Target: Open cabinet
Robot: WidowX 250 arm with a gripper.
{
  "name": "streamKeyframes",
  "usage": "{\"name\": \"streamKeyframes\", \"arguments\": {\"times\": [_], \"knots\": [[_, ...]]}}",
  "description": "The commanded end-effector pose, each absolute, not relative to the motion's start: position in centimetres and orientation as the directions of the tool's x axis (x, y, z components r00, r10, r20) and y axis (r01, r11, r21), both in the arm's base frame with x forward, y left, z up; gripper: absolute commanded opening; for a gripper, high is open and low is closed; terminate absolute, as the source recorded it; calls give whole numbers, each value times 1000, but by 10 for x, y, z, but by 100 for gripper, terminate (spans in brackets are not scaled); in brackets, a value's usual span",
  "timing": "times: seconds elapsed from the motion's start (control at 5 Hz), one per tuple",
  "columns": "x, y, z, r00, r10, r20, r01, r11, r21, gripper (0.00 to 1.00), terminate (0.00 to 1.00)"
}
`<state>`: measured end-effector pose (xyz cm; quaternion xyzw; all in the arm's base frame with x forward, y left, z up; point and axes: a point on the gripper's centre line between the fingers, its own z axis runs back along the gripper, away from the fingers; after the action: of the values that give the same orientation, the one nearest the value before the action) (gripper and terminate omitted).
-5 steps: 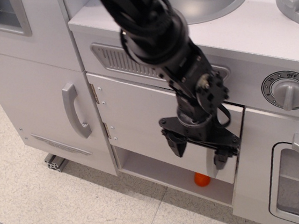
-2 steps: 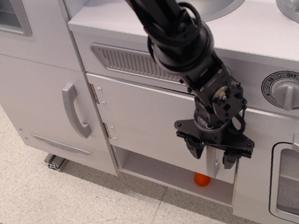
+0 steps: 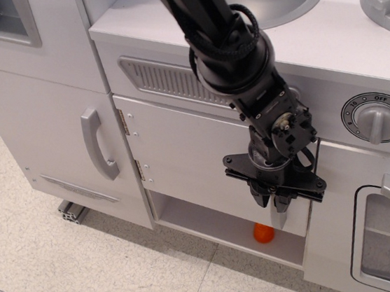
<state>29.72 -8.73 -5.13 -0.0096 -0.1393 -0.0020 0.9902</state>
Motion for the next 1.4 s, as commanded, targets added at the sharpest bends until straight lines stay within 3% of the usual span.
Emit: {"name": "streamKeyframes", "arguments": {"times": [0.0,0.4,0.6,0.8,1.0,1.2], "knots": [[271,-86,-38,948,-59,312,72,997,-30,0,0],[219,-58,-31,945,-130,301,143,989,-23,0,0],[201,-44,-21,944,-166,286,178,984,-15,100,0],[205,-40,9,945,-148,292,167,985,-42,100,0],[230,-41,34,940,-75,334,103,993,-66,100,0],[257,-45,44,930,-39,367,70,995,-72,100,0]]}}
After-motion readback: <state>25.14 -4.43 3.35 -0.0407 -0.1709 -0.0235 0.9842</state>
